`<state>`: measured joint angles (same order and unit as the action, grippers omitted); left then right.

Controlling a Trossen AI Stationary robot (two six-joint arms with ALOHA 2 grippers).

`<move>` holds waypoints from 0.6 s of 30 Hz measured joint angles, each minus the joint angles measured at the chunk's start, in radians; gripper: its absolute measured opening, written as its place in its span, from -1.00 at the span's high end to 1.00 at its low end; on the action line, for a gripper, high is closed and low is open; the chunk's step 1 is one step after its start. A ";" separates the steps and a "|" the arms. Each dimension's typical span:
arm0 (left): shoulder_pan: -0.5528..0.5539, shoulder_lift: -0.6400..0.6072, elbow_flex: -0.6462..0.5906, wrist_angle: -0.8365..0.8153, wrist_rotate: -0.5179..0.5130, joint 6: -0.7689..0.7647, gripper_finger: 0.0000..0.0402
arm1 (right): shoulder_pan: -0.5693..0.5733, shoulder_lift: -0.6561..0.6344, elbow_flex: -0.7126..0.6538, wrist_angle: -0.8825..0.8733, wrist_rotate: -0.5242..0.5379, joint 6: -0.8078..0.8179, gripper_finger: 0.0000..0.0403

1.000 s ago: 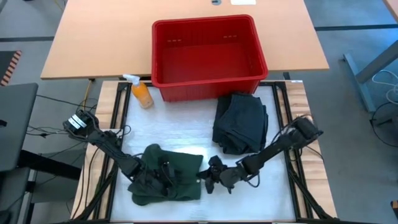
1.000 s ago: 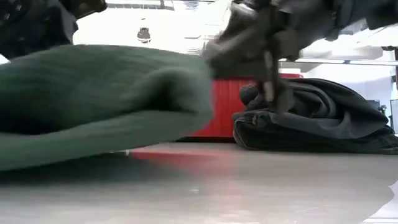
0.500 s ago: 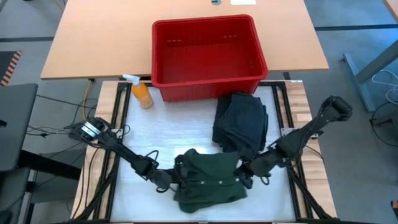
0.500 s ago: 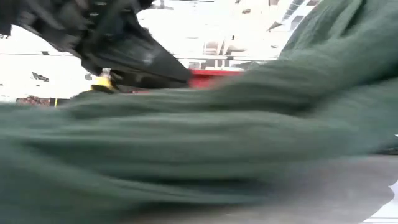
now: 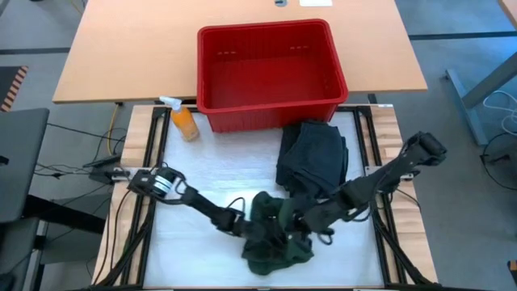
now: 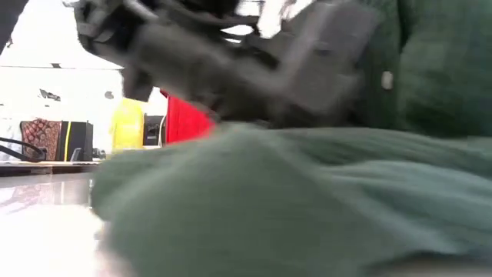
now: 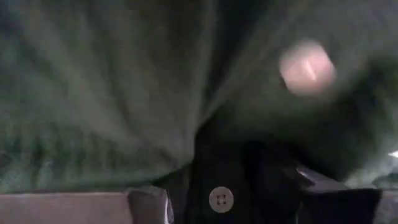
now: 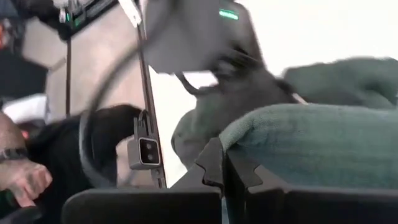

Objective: Fold Laundry from Bin
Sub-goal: Fold the green button down shirt

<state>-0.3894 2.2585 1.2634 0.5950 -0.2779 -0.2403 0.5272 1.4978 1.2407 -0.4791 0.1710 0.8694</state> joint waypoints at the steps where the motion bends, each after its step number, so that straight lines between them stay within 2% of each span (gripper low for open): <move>1: 0.011 0.021 0.036 -0.015 0.021 0.007 0.29 | -0.001 0.029 0.030 -0.007 -0.015 -0.022 0.92; 4: 0.035 0.065 0.127 -0.086 0.062 0.033 0.29 | -0.007 0.113 0.132 -0.071 -0.057 -0.078 0.92; 8: 0.049 0.049 0.187 -0.262 0.088 0.084 0.29 | -0.005 0.204 0.262 -0.242 -0.064 -0.089 0.92; 11: 0.049 -0.024 0.188 -0.471 0.067 0.127 0.29 | -0.006 0.259 0.307 -0.319 -0.056 -0.086 0.91; 14: 0.035 -0.114 0.176 -0.694 -0.006 0.159 0.29 | -0.007 0.284 0.327 -0.360 -0.040 -0.087 0.90; 18: -0.004 -0.246 0.135 -0.824 -0.038 0.180 0.29 | 0.005 0.269 0.328 -0.353 -0.008 -0.092 0.90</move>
<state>-0.3930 2.0121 1.3989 -0.2292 -0.3160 -0.0605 0.5325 1.7672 1.5683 -0.8321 0.1634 0.7770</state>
